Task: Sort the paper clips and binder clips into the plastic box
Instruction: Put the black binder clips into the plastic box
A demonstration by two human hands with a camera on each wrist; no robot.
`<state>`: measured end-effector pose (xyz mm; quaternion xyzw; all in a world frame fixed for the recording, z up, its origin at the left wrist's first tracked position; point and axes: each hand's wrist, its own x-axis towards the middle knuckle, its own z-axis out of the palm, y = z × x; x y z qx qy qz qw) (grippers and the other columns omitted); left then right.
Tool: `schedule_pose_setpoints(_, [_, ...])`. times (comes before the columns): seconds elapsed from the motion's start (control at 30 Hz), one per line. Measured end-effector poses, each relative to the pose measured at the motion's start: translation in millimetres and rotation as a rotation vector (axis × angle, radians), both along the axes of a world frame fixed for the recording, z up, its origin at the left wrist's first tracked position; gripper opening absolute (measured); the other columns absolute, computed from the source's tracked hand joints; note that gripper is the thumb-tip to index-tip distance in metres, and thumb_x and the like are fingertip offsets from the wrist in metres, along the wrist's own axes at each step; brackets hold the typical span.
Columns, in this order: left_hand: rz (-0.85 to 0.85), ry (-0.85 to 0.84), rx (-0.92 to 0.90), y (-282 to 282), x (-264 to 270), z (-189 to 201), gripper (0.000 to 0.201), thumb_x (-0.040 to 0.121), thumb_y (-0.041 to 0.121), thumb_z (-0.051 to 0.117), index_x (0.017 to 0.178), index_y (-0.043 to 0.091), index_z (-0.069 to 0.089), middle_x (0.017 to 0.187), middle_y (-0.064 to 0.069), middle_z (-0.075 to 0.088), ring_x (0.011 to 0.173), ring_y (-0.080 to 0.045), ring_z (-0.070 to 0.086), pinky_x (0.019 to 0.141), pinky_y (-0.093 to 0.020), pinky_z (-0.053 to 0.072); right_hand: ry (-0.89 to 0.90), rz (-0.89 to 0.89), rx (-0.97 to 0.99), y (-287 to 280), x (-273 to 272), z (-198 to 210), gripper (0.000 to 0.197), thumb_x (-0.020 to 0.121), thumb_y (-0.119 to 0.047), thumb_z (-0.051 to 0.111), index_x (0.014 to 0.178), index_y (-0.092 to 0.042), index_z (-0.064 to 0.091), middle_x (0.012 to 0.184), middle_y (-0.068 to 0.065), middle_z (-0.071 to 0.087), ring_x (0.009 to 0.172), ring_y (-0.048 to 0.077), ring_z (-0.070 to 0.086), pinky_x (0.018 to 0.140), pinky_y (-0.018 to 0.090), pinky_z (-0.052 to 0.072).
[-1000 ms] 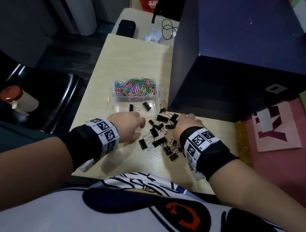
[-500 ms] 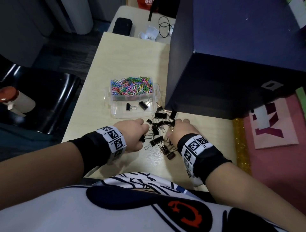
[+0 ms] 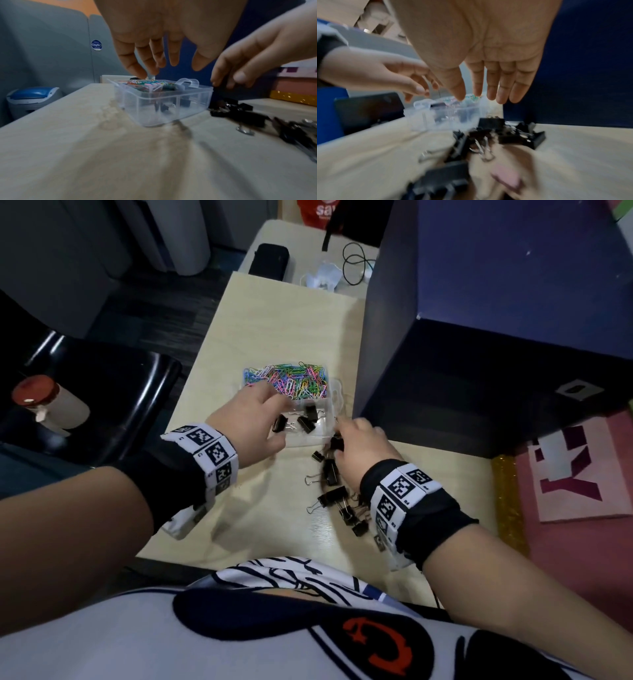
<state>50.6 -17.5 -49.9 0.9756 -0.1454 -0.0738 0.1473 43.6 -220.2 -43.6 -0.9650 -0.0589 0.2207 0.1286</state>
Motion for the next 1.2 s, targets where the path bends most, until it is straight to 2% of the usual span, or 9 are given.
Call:
schedule_pose_setpoints(0.13, [-0.169,0.005,0.044,-19.7,-18.8,-5.9,0.038,0.082,0.024,0.058,0.119,0.016,0.056,0.116,-0.007,0.051,0.105,-0.028,0.051,0.086,-0.041,0.049,0.070,0.094,-0.037,-19.0,-6.3,-10.2,0.072,0.087,-0.004,0.045,0.146,-0.036,0.017,0.154,-0.006,0.023,0.129,0.029,0.034,0.101,0.042,0.038])
schedule_pose_setpoints(0.27, [-0.363,0.074,0.109,-48.1,-32.6,-17.9,0.043,0.084,0.020,0.051,0.127,0.018,0.053,0.126,-0.004,0.051,0.108,-0.026,0.050,0.084,-0.038,0.050,0.054,0.102,-0.082,-25.2,-14.6,-19.0,0.057,0.092,-0.018,0.042,0.144,-0.031,0.024,0.153,-0.007,0.027,0.131,0.027,0.030,0.101,0.044,0.037])
schedule_pose_setpoints(0.37, [-0.444,0.146,0.248,-59.9,-32.4,-29.4,0.053,0.087,0.022,0.047,0.139,0.027,0.037,0.143,0.003,0.035,0.119,-0.024,0.043,0.086,-0.039,0.049,0.029,0.105,-0.109,-30.5,-21.9,-23.3,0.046,0.095,-0.025,0.043,0.139,-0.031,0.031,0.143,-0.004,0.038,0.127,0.026,0.031,0.097,0.042,0.038])
schedule_pose_setpoints(0.47, [-0.493,0.151,0.355,-66.2,-30.7,-32.0,0.043,0.091,0.026,0.047,0.133,0.027,0.042,0.141,0.005,0.035,0.118,-0.023,0.042,0.081,-0.037,0.046,0.013,0.086,-0.133,-34.3,-26.1,-24.2,0.042,0.094,-0.027,0.045,0.135,-0.028,0.034,0.137,-0.001,0.042,0.124,0.026,0.033,0.095,0.041,0.040])
schedule_pose_setpoints(0.57, [-0.468,0.171,0.379,-65.7,-26.3,-33.0,0.035,0.091,0.022,0.049,0.125,0.022,0.048,0.126,0.000,0.042,0.108,-0.023,0.045,0.079,-0.036,0.047,-0.013,0.079,-0.155,-35.7,-24.5,-25.7,0.040,0.092,-0.024,0.050,0.129,-0.024,0.038,0.134,0.000,0.041,0.122,0.024,0.037,0.094,0.038,0.039])
schedule_pose_setpoints(0.77, [-0.409,0.190,0.389,-54.9,-28.9,-36.8,0.028,0.088,0.018,0.054,0.115,0.017,0.048,0.114,-0.006,0.044,0.095,-0.025,0.048,0.080,-0.037,0.049,0.044,0.219,-0.071,-30.8,-24.1,-28.8,0.043,0.091,-0.017,0.048,0.129,-0.034,0.040,0.131,-0.002,0.040,0.119,0.026,0.036,0.090,0.038,0.042])
schedule_pose_setpoints(0.93, [-0.349,0.166,0.347,-51.6,-32.5,-31.1,0.027,0.091,0.026,0.044,0.113,0.013,0.050,0.112,-0.007,0.050,0.098,-0.027,0.051,0.079,-0.038,0.047,0.058,0.162,-0.071,-21.8,-24.5,-34.1,0.036,0.087,-0.007,0.050,0.120,-0.021,0.045,0.119,0.006,0.039,0.113,0.028,0.041,0.087,0.039,0.045])
schedule_pose_setpoints(1.1, [-0.222,0.146,0.183,-42.2,-26.3,-11.8,0.027,0.086,0.028,0.048,0.108,0.011,0.047,0.101,-0.007,0.056,0.092,-0.026,0.053,0.069,-0.034,0.043,0.068,0.143,-0.079,-16.3,-18.6,-30.7,0.033,0.083,-0.011,0.058,0.114,-0.015,0.047,0.121,0.005,0.041,0.115,0.026,0.043,0.088,0.037,0.045])
schedule_pose_setpoints(1.2, [-0.110,0.075,0.045,-30.6,-15.9,0.4,0.025,0.088,0.026,0.050,0.107,0.012,0.046,0.094,-0.007,0.058,0.084,-0.026,0.053,0.065,-0.034,0.043,0.070,0.127,-0.104,-13.2,-17.2,-25.2,0.044,0.079,-0.019,0.066,0.116,-0.016,0.043,0.119,0.004,0.042,0.110,0.024,0.048,0.076,0.033,0.043])
